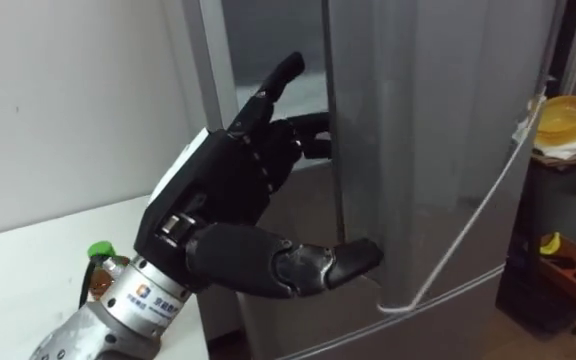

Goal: Put the bottle in the upper fridge

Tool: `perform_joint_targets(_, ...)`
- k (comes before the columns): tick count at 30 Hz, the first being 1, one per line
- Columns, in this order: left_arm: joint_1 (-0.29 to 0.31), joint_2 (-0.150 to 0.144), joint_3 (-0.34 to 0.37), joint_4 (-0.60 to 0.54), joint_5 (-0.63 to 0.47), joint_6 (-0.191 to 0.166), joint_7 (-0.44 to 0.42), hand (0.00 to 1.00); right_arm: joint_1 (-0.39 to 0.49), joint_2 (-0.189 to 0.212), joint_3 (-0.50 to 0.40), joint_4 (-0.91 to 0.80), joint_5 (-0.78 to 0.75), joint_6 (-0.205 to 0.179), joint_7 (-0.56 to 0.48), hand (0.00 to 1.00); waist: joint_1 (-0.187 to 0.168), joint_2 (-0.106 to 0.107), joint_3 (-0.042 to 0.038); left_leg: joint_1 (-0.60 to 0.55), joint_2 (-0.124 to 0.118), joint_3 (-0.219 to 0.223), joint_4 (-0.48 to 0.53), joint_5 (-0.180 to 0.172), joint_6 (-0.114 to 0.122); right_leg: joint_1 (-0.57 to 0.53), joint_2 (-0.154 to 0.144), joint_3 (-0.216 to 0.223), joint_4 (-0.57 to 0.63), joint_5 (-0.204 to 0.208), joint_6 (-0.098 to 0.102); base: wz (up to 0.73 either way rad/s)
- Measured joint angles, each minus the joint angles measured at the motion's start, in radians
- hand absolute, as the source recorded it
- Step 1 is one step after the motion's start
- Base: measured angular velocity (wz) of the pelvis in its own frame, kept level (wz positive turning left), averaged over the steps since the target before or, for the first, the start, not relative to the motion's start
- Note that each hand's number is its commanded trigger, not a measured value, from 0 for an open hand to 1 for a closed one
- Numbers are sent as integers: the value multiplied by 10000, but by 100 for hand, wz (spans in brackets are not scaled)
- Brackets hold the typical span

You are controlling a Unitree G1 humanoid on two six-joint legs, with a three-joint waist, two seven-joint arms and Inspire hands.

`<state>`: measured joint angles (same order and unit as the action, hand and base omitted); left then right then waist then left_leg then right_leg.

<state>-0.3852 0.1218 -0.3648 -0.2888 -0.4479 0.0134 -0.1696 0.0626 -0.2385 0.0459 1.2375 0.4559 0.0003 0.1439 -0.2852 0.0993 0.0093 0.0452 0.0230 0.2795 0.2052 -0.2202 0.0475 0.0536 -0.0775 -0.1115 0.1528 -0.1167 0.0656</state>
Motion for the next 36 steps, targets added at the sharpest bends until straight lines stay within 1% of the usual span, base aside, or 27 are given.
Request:
perform_joint_targets(2,-123,-2,-243,7,-219,12,-247,0,-25,0,8,-14,92,-1,-52,0,-149,33,12,9,18,115,-6,-1,-3,-11,8,53,2,0,0,-17)
perform_joint_targets(4,-272,6,-734,28,-301,39,-810,0,-2,1,18,-15,103,4,-222,0,-331,46,21,50,53,239,-9,-9,-25,-39,53,190,3,4,-7,-18)
perform_joint_targets(5,-290,15,-860,29,-301,65,-960,0,6,1,27,-15,102,7,-256,0,-383,43,23,76,63,274,-11,-12,-34,-42,64,218,2,4,-11,-22)
perform_joint_targets(7,-413,24,-1203,96,-299,277,-1454,0,81,7,48,-15,97,8,-355,0,-446,38,35,182,132,519,-19,-45,-92,-141,118,369,-2,-8,-60,-31)
perform_joint_targets(9,-483,50,-1229,171,-305,344,-1740,0,156,36,49,-21,101,8,-407,0,-498,34,38,205,176,664,-24,-52,-120,-219,175,542,17,-40,-94,-26)
perform_joint_targets(11,-483,64,-1220,170,-306,366,-1940,0,262,65,47,-24,101,13,-451,0,-532,20,43,214,176,714,-30,-46,-149,-278,207,585,47,-53,-116,-12)
perform_joint_targets(12,-484,118,-1223,169,-309,374,-2114,0,273,62,54,-22,110,18,-474,0,-540,16,46,202,174,743,-30,-36,-163,-343,223,610,80,-53,-128,-5)
perform_joint_targets(15,-484,143,-1240,175,-307,506,-2415,0,270,71,107,-4,148,25,-465,0,-530,-88,117,250,184,773,-30,-12,-203,-356,275,693,160,-81,-166,0)
perform_joint_targets(16,-484,143,-1241,177,-306,519,-2521,0,261,70,107,-6,149,24,-460,0,-521,-102,126,253,188,772,-43,-8,-212,-356,283,693,162,-90,-178,0)
perform_joint_targets(27,-485,150,-1246,178,-297,542,-2602,0,239,72,206,-7,115,24,-564,0,-435,-100,125,195,182,779,-135,-20,-243,-358,293,684,145,-146,-183,0)
perform_joint_targets(32,-485,158,-1246,179,-292,684,-2601,0,235,72,207,-7,117,24,-581,0,-406,-96,122,199,180,778,-157,-19,-245,-360,293,680,145,-156,-184,0)
perform_joint_targets(36,-485,160,-1249,335,-286,695,-2602,0,232,73,208,-7,103,24,-675,0,-392,-79,110,207,180,776,-154,-19,-246,-357,294,680,155,-155,-185,0)
